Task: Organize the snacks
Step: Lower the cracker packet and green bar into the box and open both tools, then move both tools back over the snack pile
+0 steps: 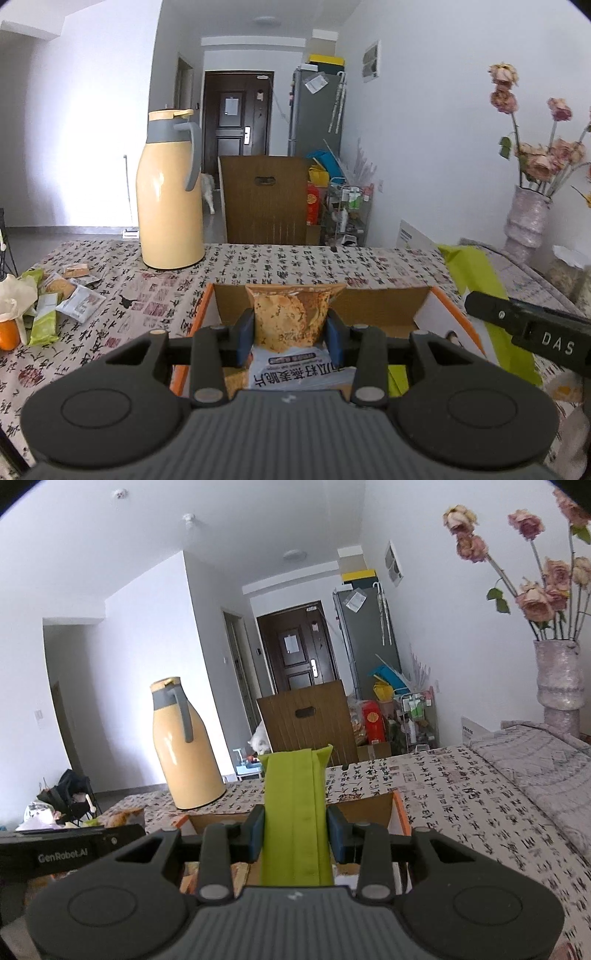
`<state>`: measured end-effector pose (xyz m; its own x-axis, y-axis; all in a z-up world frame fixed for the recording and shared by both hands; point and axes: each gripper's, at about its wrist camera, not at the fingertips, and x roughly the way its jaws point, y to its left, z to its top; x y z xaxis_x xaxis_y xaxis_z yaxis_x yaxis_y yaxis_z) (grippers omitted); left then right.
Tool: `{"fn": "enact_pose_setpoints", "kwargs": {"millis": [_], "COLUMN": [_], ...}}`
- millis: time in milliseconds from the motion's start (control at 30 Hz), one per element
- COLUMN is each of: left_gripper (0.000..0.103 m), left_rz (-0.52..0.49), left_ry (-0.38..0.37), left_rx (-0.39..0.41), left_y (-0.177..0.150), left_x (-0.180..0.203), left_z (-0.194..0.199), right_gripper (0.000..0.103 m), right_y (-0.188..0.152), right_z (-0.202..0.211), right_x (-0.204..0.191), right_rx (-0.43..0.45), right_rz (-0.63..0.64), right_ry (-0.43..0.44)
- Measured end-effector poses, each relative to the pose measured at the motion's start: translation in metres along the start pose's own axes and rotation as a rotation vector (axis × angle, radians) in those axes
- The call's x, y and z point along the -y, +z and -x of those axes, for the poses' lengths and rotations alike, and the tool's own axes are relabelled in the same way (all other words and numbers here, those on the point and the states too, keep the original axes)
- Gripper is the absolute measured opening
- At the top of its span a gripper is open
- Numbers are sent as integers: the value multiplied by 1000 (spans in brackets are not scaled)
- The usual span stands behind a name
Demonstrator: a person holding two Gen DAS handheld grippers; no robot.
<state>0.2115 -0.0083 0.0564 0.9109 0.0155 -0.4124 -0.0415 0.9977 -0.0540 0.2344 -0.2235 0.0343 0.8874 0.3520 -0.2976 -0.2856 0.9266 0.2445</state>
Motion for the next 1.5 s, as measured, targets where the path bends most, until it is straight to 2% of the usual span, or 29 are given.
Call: {"fn": "enact_pose_setpoints", "kwargs": {"millis": [200,333,700,733,833,867,900,967,1033,1100,1500], "left_gripper": [39,39,41,43,63,78,90,103,103,103,103], "left_rz": [45,50,33,35,44,48,51,59,63,67,78], "left_ry": [10,18,7,10,21,30,40,60,62,58,63], "left_rx": [-4,-33,-49,-48,-39,-34,-26,-8,3,2,2], "left_y": [-4,-9,-18,-18,-18,-18,-18,-18,-17,-17,-17], "left_x": [-11,-17,-13,-14,-16,-17,-17,-18,-18,-19,-20], "left_z": [-26,-39,-42,-43,-41,-40,-38,-35,-33,-32,-32], "right_gripper": [34,34,35,36,38,39,42,59,86,103,103], "right_y": [-5,-13,-21,-21,-22,-22,-22,-21,-21,-22,-21], "right_z": [-27,-37,-43,-43,-42,-42,-42,-40,-39,-38,-39], "right_x": [0,1,3,4,6,6,7,9,9,9,8], "right_rx": [-13,-39,-74,-76,-79,-77,-78,-74,-67,-59,-54], "right_rz": [-14,-13,-13,-12,-18,-21,-26,-32,-30,-28,-22], "right_ry": [5,19,5,4,-3,-6,-7,-11,-19,-27,-54]}}
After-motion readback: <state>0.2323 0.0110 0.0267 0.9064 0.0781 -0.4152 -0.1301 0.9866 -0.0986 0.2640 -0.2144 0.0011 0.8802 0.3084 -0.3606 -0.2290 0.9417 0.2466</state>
